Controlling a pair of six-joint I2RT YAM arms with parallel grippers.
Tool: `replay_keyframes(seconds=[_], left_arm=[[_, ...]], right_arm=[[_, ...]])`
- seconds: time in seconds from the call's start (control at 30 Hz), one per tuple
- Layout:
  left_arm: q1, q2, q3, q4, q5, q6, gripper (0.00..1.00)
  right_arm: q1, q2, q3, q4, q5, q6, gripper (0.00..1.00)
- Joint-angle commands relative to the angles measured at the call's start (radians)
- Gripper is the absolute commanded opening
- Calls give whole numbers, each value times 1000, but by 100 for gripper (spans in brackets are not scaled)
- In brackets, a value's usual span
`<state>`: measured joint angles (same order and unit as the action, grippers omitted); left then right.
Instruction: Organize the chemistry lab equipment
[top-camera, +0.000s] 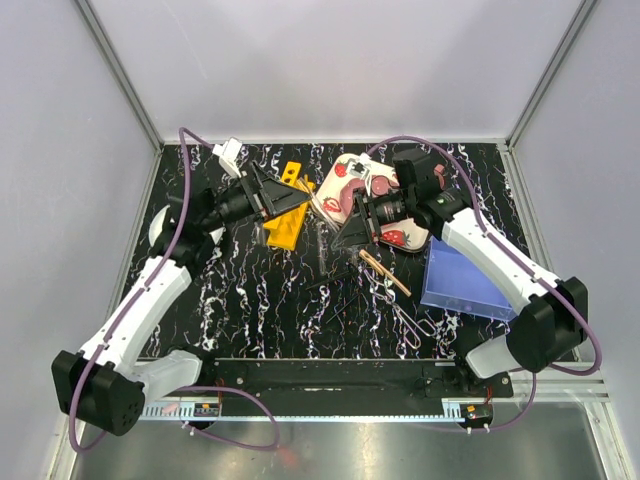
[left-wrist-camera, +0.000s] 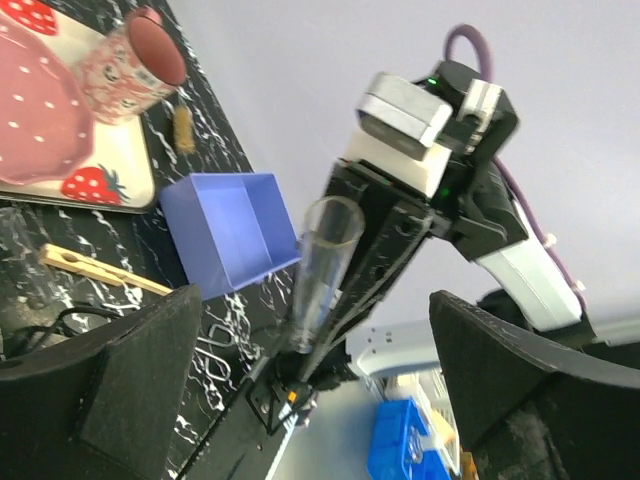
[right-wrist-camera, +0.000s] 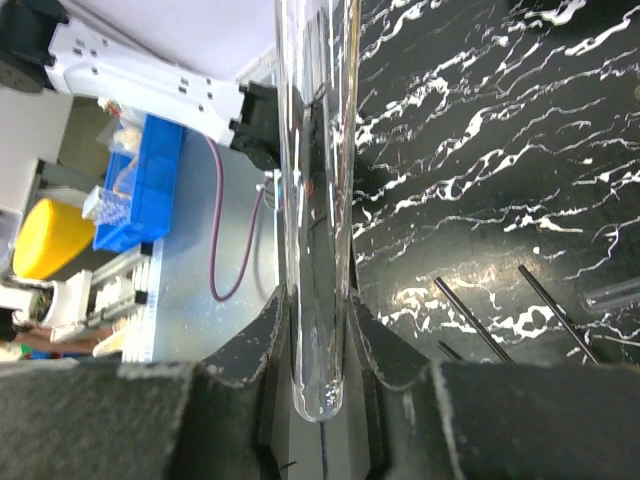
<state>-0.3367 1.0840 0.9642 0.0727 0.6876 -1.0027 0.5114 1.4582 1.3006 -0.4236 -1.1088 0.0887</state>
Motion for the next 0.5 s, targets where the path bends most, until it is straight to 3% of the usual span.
replay_keyframes(seconds=[0.0,0.07,0.3,0.47], left_arm=[[5,8,80,-10,153,4,99],[7,20,100,-14,165,6,98],[2,60,177,-198,116,122,76],[-12,76,205,-247,89,170,66]], right_arm=[[25,-9,6,-70,-26,-138,8],[30,-7,9,-84,-16,-148,8],[47,8,23,-116,-5,-191,8],[58,24,34,-132,7,-201,8]])
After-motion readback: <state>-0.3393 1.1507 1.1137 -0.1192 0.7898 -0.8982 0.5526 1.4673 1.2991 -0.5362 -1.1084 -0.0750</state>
